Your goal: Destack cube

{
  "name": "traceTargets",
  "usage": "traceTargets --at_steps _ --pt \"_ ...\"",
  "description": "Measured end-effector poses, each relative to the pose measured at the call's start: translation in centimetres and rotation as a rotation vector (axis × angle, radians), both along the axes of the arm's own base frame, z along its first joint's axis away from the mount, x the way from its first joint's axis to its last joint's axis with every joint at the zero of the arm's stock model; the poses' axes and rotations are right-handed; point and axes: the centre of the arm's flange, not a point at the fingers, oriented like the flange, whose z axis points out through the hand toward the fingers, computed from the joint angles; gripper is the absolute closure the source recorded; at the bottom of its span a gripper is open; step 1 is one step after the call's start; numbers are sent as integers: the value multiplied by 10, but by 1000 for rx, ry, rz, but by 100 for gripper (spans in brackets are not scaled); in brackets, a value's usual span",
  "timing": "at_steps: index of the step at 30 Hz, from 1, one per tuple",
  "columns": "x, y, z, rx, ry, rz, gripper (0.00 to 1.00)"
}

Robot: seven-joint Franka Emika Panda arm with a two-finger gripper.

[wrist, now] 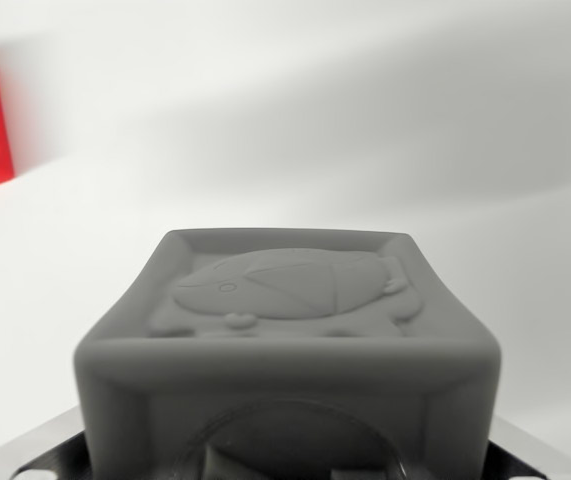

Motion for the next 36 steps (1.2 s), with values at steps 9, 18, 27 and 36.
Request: traceTargets --at_steps 9,18,27,36 --pt "-10 -16 1 0 0 -5 100" --pt "-19 -31 1 0 1 -11 100" --pt "-28 -45 1 1 1 -17 100" --pt "-36 -60 1 2 1 -23 100"
